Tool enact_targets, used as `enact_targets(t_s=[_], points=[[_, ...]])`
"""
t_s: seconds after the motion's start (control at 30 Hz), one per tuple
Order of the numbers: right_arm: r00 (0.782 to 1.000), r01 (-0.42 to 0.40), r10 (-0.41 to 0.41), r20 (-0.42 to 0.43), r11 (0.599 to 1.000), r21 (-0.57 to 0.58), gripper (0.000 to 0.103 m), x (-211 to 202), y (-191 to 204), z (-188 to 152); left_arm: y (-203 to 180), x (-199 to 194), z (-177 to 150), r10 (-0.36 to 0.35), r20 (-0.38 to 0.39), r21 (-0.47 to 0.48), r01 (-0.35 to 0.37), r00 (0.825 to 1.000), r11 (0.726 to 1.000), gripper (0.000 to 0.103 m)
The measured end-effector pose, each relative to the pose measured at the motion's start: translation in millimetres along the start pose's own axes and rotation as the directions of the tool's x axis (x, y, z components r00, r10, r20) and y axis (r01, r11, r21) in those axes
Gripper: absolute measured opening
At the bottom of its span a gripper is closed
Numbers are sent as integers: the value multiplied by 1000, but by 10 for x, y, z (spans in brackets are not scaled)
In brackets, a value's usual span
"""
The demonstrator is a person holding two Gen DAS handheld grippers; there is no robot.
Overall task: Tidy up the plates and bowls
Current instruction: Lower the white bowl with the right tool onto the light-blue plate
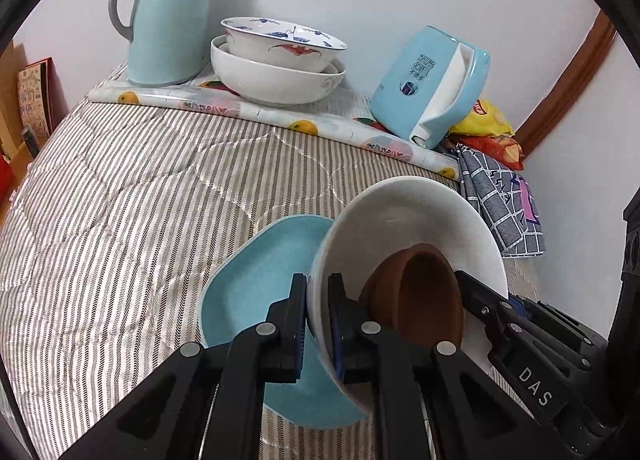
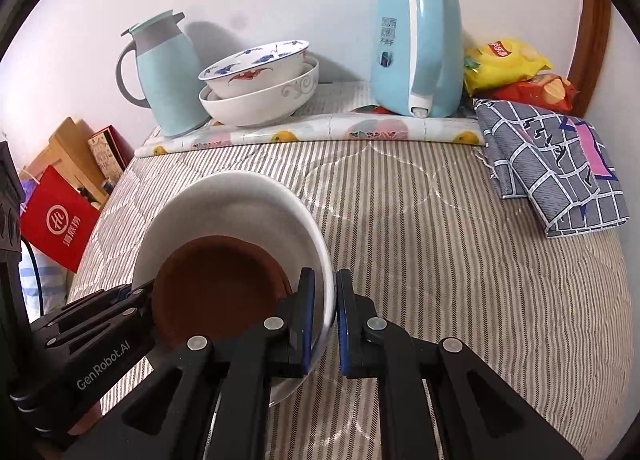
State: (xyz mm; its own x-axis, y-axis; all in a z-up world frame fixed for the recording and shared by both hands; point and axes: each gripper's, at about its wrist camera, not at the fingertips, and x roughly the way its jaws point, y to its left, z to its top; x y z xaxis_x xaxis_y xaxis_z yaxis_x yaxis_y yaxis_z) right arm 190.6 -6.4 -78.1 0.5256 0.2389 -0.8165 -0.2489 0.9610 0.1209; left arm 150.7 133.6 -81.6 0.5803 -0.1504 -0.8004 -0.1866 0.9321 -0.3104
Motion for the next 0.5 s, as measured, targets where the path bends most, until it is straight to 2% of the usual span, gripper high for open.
enact_targets(t_s=[0.5], points=[[1000, -1, 1, -26, 1000, -6, 10, 177, 101, 9, 182, 116, 19, -2, -22, -26, 1, 1000, 1000, 11]])
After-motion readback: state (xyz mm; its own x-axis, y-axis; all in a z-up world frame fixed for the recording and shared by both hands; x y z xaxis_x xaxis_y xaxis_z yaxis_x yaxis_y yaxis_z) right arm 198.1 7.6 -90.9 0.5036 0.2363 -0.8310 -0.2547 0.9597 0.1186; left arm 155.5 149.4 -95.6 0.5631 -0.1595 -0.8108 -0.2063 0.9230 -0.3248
